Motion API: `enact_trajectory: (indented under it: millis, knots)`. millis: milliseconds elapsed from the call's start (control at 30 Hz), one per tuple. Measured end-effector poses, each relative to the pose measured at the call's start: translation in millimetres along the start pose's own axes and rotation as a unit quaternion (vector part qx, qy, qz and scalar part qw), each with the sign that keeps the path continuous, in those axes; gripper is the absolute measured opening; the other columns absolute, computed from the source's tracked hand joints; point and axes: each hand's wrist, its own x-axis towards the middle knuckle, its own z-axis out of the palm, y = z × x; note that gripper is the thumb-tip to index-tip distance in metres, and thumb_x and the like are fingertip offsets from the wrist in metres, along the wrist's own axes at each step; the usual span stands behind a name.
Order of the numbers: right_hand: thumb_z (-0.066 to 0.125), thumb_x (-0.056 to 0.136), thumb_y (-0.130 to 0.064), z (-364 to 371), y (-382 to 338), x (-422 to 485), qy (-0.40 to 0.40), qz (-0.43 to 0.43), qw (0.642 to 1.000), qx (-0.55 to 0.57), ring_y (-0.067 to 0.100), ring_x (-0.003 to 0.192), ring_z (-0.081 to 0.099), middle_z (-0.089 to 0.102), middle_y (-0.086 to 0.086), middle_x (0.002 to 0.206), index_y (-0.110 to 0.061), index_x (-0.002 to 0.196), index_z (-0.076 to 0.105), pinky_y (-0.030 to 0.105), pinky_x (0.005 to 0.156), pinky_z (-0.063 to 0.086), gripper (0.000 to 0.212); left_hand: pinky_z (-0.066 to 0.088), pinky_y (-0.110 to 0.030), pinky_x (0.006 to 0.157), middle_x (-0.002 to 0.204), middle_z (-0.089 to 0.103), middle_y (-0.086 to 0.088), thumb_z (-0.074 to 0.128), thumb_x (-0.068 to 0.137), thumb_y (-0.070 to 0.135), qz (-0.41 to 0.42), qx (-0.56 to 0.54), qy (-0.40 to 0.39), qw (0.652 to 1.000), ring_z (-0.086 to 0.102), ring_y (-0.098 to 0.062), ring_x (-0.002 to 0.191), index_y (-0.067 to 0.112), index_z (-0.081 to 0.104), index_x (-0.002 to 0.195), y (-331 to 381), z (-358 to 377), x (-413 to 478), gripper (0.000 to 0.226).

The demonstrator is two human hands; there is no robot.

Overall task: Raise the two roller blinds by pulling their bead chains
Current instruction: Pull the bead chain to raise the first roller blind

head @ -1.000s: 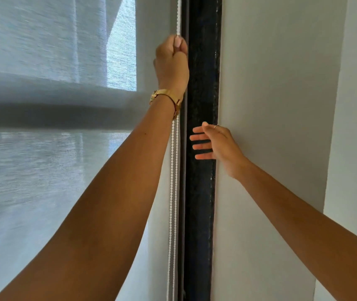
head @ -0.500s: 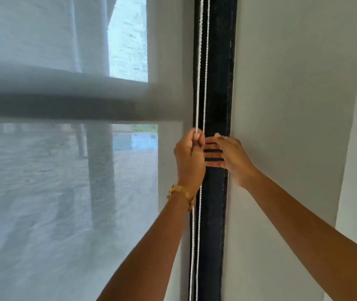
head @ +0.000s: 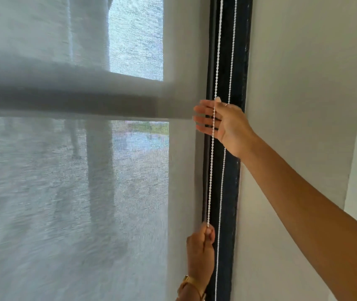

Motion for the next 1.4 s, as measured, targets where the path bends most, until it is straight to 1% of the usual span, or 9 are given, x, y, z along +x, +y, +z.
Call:
enact_trajectory:
  millis: [133, 267, 400, 467, 600, 800, 967, 1167, 1400]
  knots:
    - [0.031, 0.100, -0.015, 12, -4, 4, 0.076, -0.082, 0.986, -0.121, 0.007, 0.047, 0.037, 0.044, -0.001, 0.060, -0.009, 0.094, 0.062, 0.023, 0.046, 0.032, 0.032, 0.032, -0.022, 0.054, 0.048, 0.045, 0.015, 0.046, 0.097, 0.013, -0.018, 0.036, -0.020, 0.999, 0.040, -0.003, 0.050, 0.028, 0.046, 0.059, -20, -5, -15, 0.041]
    - [0.030, 0.094, -0.005, 17, 9, -10, 0.136, -0.166, 0.971, -0.109, 0.006, 0.041, 0.024, 0.030, -0.002, 0.052, -0.018, 0.062, 0.044, 0.021, 0.039, 0.020, 0.037, 0.038, -0.025, 0.058, 0.056, 0.048, 0.011, 0.043, 0.097, 0.013, -0.017, 0.038, -0.089, 0.995, 0.043, -0.005, 0.055, 0.029, 0.048, 0.061, -15, -22, -9, 0.040]
    - [0.028, 0.092, -0.003, 22, 9, -26, 0.155, -0.194, 0.964, -0.096, 0.006, 0.040, 0.024, 0.030, -0.001, 0.052, -0.016, 0.060, 0.043, 0.020, 0.038, 0.019, 0.038, 0.045, -0.028, 0.096, 0.099, 0.071, 0.002, 0.038, 0.100, 0.016, -0.064, -0.005, -0.202, 0.977, 0.063, -0.012, 0.104, 0.030, 0.064, 0.086, -1, -47, 7, 0.033]
    - [0.029, 0.094, -0.003, 19, 20, -39, 0.164, -0.200, 0.961, -0.101, 0.005, 0.040, 0.024, 0.030, -0.002, 0.051, -0.017, 0.060, 0.043, 0.020, 0.039, 0.020, 0.039, 0.044, -0.029, 0.098, 0.117, 0.068, -0.002, 0.041, 0.098, 0.024, -0.063, -0.046, -0.206, 0.975, 0.059, -0.016, 0.115, 0.029, 0.065, 0.098, 8, -58, 19, 0.025]
    - [0.029, 0.095, -0.003, 12, 61, -71, 0.159, -0.188, 0.962, -0.116, 0.007, 0.043, 0.026, 0.031, -0.003, 0.052, -0.015, 0.062, 0.041, 0.019, 0.041, 0.021, 0.037, 0.049, -0.025, 0.082, 0.108, 0.069, -0.007, 0.031, 0.102, 0.028, -0.009, -0.093, -0.171, 0.981, 0.065, -0.022, 0.104, 0.007, 0.058, 0.121, 50, -71, 52, 0.038]
    - [0.036, 0.091, -0.006, 18, 149, -127, 0.181, -0.137, 0.965, -0.131, 0.008, 0.047, 0.031, 0.035, -0.002, 0.054, -0.019, 0.062, 0.042, 0.022, 0.045, 0.027, 0.033, 0.055, -0.027, 0.084, 0.107, 0.068, -0.009, 0.029, 0.103, 0.022, 0.101, -0.155, -0.160, 0.970, 0.067, -0.021, 0.096, 0.003, 0.055, 0.122, 154, -66, 92, 0.038]
    - [0.043, 0.093, 0.002, 9, 215, -182, 0.222, -0.110, 0.939, -0.237, -0.001, 0.043, 0.035, 0.033, -0.011, 0.048, -0.023, 0.056, 0.039, 0.011, 0.046, 0.025, 0.045, 0.054, -0.022, 0.054, 0.078, 0.062, -0.006, 0.029, 0.103, 0.025, 0.113, -0.198, -0.102, 0.968, 0.058, -0.014, 0.061, -0.001, 0.056, 0.120, 236, -57, 118, 0.042]
    - [0.047, 0.094, -0.002, -6, 267, -222, 0.217, 0.032, 0.946, -0.240, 0.007, 0.050, 0.042, 0.047, 0.000, 0.054, -0.010, 0.062, 0.052, 0.022, 0.053, 0.034, 0.033, 0.027, -0.015, 0.041, 0.057, 0.037, 0.002, 0.030, 0.101, 0.012, 0.078, -0.223, -0.089, 0.968, 0.032, -0.005, 0.045, 0.015, 0.051, 0.070, 235, -43, 106, 0.037]
    - [0.038, 0.099, -0.018, -6, 257, -217, 0.141, 0.098, 0.975, -0.138, 0.004, 0.051, 0.045, 0.053, -0.009, 0.051, -0.015, 0.071, 0.054, 0.012, 0.048, 0.037, 0.033, 0.030, -0.009, 0.041, 0.057, 0.037, 0.001, 0.029, 0.101, 0.009, 0.118, -0.277, -0.049, 0.952, 0.029, -0.012, 0.050, 0.014, 0.044, 0.063, 234, -38, 97, 0.041]
